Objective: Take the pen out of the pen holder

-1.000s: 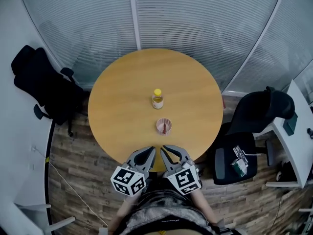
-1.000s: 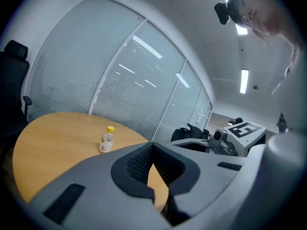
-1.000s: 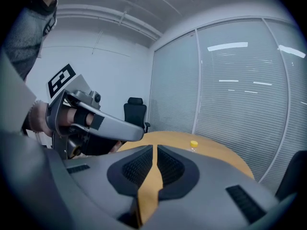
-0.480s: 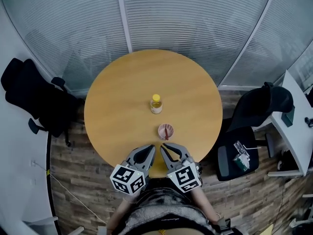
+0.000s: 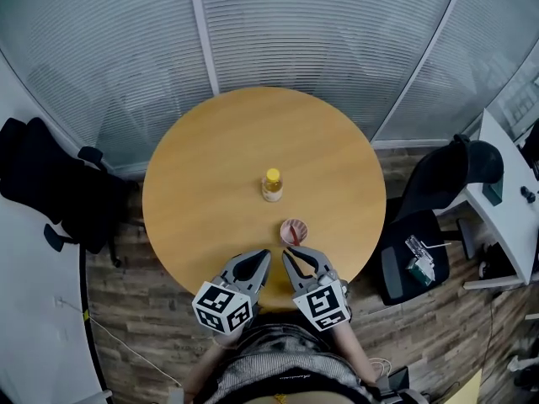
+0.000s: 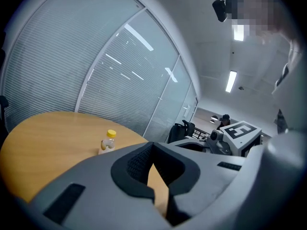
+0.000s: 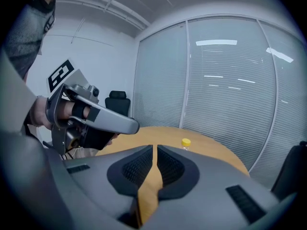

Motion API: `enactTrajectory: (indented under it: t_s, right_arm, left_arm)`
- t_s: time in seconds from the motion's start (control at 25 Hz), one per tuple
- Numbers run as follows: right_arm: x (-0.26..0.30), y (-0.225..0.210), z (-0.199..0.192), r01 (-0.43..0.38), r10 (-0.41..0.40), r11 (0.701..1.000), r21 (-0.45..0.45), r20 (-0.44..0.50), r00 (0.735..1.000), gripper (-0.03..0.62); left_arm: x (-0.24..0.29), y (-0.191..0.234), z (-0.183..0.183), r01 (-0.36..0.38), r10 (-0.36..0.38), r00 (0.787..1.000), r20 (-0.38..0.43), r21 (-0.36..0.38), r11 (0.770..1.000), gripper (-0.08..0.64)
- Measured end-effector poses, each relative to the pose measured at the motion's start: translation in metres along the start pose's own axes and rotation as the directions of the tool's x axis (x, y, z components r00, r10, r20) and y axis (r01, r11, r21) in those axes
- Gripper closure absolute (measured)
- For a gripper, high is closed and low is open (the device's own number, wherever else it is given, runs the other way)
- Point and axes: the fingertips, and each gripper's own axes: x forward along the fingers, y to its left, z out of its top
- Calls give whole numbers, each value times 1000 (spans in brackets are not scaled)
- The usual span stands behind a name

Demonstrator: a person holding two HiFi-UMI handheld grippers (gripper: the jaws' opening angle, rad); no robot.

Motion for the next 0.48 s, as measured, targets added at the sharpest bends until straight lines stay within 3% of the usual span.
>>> enactTrajectory:
  t_s: [0.24,0.48]
  right_arm:
    - [9,-5,-8,33,-33,999,32,-20,999,551]
    - [6,-18,-9,3,-3,1000,28,-26,1000,551]
  left_arm:
    - [10,9,-3,31,-31,999,-34,2,1000,555]
    - [27,6,-1,9,-9,999,-39,-3,1000,555]
